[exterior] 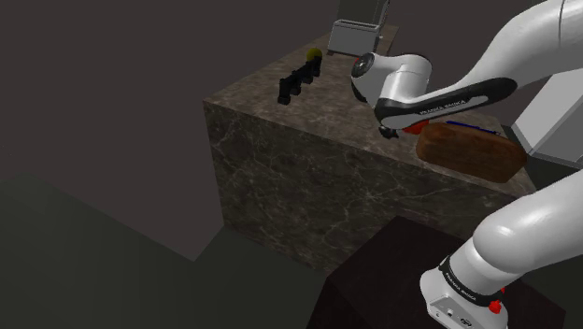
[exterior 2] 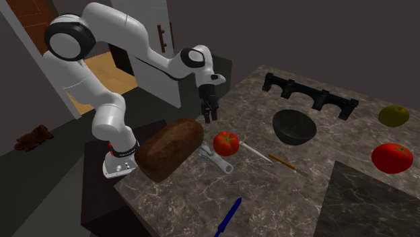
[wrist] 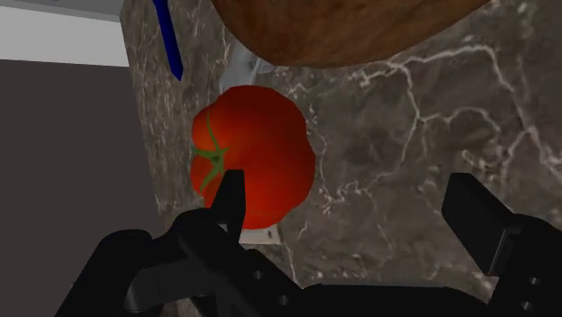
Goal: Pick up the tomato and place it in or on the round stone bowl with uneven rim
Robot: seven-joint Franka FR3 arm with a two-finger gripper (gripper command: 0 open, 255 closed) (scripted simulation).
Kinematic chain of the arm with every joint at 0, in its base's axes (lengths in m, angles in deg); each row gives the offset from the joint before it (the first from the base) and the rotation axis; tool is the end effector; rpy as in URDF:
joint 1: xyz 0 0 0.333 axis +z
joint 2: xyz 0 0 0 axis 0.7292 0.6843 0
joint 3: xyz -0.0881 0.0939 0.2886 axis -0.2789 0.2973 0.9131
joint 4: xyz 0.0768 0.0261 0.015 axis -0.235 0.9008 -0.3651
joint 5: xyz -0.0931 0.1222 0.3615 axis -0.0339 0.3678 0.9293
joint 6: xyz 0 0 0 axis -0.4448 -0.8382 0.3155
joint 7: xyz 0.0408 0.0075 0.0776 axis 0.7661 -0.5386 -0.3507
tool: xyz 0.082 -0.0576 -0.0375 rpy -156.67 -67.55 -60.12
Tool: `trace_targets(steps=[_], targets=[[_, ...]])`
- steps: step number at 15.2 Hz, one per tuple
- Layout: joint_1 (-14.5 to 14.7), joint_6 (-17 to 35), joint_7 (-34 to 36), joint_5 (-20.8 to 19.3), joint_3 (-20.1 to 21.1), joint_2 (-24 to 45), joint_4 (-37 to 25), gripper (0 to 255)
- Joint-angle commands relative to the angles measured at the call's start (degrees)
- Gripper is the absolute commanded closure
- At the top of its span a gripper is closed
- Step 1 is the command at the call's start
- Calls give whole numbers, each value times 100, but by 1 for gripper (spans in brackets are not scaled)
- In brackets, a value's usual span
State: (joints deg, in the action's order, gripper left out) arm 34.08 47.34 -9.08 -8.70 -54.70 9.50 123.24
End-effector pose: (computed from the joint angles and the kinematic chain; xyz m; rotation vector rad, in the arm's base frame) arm 0.4244 -0.0901 0.4118 2.2750 -0.0652 -0.2571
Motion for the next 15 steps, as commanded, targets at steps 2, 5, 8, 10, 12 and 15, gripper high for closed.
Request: trace_targets(steps=[2,5,8,10,12,15], targets=[[-210,-72,511,-1014,52,630,-239,0],[-297,2,638,-1317,-22,783,-245,0],[-391,179,681,-1466,-124,831,-176,0],[-455,296,711,-1568,-192,869,-137,0],[-473,329,720,-1598,-211,880,-126,0],[-473,329,720,-1598,-211,880,-126,0]])
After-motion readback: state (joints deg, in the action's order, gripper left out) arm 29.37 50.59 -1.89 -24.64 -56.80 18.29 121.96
